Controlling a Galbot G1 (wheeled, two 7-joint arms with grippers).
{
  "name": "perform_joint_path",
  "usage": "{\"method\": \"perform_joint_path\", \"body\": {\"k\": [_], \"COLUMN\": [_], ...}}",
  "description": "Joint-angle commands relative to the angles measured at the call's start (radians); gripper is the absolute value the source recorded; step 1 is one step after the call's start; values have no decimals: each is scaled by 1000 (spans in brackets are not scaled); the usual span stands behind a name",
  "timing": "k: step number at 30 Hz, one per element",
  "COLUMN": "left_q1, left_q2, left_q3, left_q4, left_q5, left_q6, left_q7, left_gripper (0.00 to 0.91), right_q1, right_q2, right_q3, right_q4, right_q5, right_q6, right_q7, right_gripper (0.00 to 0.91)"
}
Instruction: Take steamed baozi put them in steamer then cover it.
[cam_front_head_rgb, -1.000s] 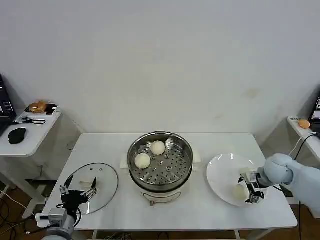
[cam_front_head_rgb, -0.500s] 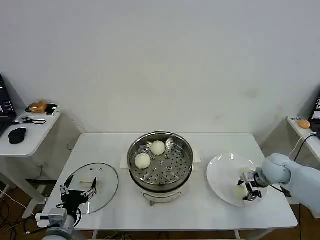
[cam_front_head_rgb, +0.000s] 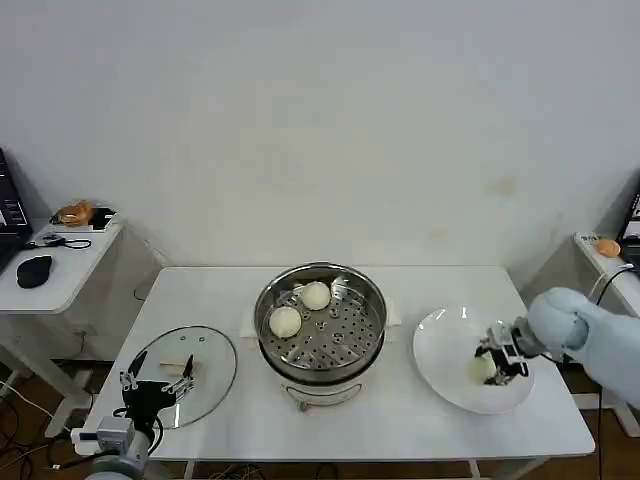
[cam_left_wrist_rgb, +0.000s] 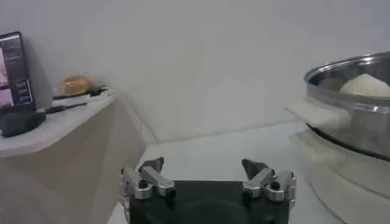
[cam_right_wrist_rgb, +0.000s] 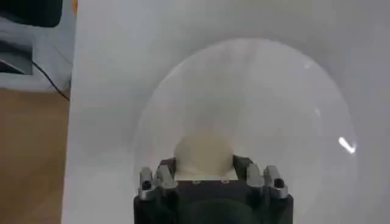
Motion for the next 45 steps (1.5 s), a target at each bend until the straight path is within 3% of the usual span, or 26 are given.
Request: {"method": "perform_joint_path", "body": {"k": [1,4,8,14,26,30,37,45], "left_q1": [4,9,10,9,13,9,8,10], "left_q2": [1,1,-3,-10,-19,-20,-27,-29], "left_q3": [-3,-7,-4,0,-28,-36,-40,-51], "left_q4": [-4,-4,-6,-14,-23,-20,-14,-3], "left_q5": [-1,-2,1,7,6,6,7,4], "left_q6": [0,-2,-1,-1,0,-1,-1,-3], "left_q7": [0,0,0,-2,-3,-3,-2,-1], "left_gripper": [907,907,907,907,907,907,907,907], "right_q1": [175,307,537,699,626,592,517,473], "right_q2": [14,49,157,324,568,621,678,682], "right_q3": [-22,-100,-265,-368,-376,-400,-420,-436], "right_q4": [-1,-2,-6,0,-21,-16,-3,-3], "right_q5": [62,104,162,223,254,249,221,160], "right_q6": [3,-1,-8,-22,-17,55,118,196], "right_q7": [-13,-10,-5,5,28,-2,-37,-66], "right_gripper": [645,645,645,645,645,645,645,645]}}
